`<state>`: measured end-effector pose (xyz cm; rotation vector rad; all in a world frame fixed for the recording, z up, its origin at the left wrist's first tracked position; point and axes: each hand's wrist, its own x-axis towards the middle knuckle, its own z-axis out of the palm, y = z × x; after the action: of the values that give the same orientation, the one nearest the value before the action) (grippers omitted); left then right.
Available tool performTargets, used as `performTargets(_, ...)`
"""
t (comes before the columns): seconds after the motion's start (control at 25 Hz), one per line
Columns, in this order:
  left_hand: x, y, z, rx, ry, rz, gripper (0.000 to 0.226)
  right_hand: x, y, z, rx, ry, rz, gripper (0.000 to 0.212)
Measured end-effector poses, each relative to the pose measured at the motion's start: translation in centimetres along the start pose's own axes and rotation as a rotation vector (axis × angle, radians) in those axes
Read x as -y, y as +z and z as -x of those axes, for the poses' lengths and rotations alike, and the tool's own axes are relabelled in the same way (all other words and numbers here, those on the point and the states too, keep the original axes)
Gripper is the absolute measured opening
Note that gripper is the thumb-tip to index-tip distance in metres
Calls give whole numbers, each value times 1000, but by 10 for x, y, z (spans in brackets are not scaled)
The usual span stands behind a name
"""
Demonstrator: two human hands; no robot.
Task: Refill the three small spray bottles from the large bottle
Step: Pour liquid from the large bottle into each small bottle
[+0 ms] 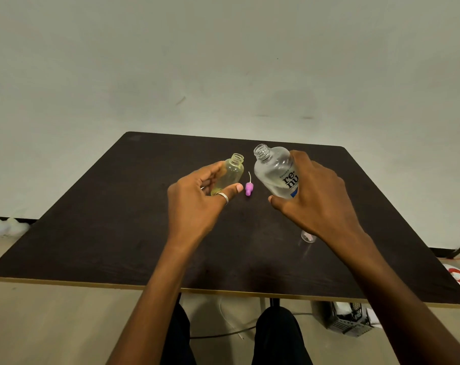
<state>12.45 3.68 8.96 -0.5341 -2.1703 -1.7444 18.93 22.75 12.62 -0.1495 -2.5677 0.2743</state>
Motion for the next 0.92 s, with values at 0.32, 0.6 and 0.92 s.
performTargets(0.32,1,4,1,-6,26,-63,58,3,-9,-4,-5,-65,173,65)
performTargets(0.6,1,5,1,-11,21,-62,58,4,-12,-5,10,-55,253,66)
performTargets(0.92,1,6,2,4,29,-68,58,5,-12,-7,-18,-74,354,69)
